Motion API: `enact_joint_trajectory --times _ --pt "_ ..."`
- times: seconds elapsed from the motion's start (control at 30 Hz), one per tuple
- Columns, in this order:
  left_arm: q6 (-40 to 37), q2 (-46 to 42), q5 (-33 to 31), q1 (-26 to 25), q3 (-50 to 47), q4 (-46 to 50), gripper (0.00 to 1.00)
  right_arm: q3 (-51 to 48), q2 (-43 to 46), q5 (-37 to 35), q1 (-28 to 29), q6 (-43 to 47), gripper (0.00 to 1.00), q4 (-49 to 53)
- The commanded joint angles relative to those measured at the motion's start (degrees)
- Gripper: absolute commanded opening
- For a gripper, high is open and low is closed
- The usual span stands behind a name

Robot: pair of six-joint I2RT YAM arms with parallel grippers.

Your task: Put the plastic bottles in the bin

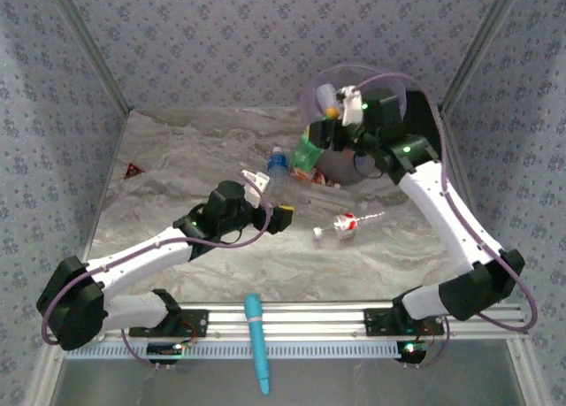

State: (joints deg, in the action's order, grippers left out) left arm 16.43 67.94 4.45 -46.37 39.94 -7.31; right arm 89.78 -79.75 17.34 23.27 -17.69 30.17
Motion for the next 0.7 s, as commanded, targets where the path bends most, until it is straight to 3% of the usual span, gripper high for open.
enact_joint_trajectory --times 0.0,0.17,0.43,0.53,0.67 --pt "1.6 -1.2 -1.6 0.5 -1.0 1.2 1.0 7.0 0.3 -3.6 -3.1 6.5 0.4 3.7" --pt "3.5 -1.7 -5.7 0.9 0.1 6.1 1.0 16.5 -4.4 -10.6 -8.0 10.6 0.4 3.8" --pt "5.5 -3.0 -5.6 1.1 -0.8 6.7 1.0 24.8 -15.3 -20.7 -12.4 13.9 0.37 1.0" --pt "7.1 -3.3 -7.5 1.3 0.3 10.1 1.0 31.0 -21.9 -21.8 -12.8 15.0 0.38 4.7" --pt "9.9 -3.2 -12.0 1.5 6.2 23.9 1.0 42.7 -31.5 -22.4 -12.3 17.3 0.4 15.9"
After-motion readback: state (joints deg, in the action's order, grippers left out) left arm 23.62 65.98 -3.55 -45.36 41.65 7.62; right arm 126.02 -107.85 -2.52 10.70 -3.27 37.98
